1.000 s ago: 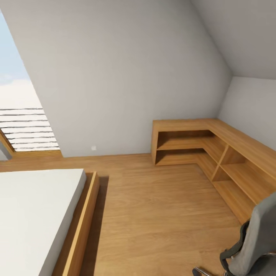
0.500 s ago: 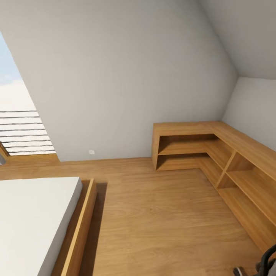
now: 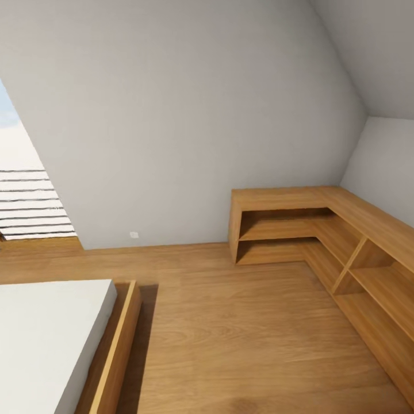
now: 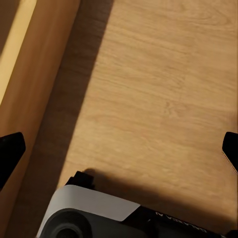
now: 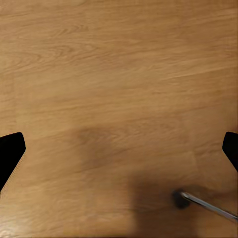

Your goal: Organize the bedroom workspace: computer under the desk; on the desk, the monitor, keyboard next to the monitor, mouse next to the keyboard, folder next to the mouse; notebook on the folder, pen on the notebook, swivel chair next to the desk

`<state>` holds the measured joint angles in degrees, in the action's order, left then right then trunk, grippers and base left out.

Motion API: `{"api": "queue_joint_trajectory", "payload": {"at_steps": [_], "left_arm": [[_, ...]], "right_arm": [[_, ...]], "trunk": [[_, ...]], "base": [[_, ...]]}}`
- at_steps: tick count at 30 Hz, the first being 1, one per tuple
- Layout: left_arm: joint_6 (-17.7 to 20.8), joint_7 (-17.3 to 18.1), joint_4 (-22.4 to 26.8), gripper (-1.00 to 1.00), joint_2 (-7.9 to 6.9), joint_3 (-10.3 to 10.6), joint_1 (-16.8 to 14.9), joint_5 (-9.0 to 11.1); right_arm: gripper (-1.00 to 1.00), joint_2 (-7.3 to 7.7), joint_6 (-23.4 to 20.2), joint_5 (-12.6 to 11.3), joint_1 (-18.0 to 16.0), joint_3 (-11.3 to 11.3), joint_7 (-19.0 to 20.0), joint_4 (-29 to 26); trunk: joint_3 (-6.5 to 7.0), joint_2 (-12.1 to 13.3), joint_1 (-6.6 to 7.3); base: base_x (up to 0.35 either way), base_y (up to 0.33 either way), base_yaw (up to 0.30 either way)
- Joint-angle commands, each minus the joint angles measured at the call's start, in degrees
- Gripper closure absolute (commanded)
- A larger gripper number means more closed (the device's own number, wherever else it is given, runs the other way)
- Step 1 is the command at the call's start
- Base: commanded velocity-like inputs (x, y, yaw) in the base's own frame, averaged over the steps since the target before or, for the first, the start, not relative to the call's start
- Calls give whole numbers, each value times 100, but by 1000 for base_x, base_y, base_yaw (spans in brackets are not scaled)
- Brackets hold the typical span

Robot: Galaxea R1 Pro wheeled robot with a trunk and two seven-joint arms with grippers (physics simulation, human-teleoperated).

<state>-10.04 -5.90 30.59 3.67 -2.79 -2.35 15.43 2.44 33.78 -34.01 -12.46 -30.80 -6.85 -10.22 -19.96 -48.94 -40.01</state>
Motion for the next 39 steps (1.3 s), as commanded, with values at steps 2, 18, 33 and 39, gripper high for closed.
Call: {"api": "queue_joint_trajectory", "payload": {"at_steps": [2,18,33,39], "left_arm": [[-10,1,-6,-100,3,-10,-3,38],[-7,1,-143,-100,-7,-20,-3,39],[-7,1,-150,-100,-7,-20,-3,32],[-7,1,-153,-100,-7,-20,-3,31]], "right_arm": [[-100,-3,6,-9,-3,-53,-49,-6],[-100,2,6,-9,-3,-58,-49,0],[-100,-5,292,-9,-3,-64,-53,98],[-100,-7,326,-9,-3,-66,-53,129]], "trunk": [[-7,-4,-4],[-7,-4,-4],[-7,-4,-4],[-1,-4,-4]], "base": [[330,0,0],[331,0,0],[331,0,0],[331,0,-63]]}}
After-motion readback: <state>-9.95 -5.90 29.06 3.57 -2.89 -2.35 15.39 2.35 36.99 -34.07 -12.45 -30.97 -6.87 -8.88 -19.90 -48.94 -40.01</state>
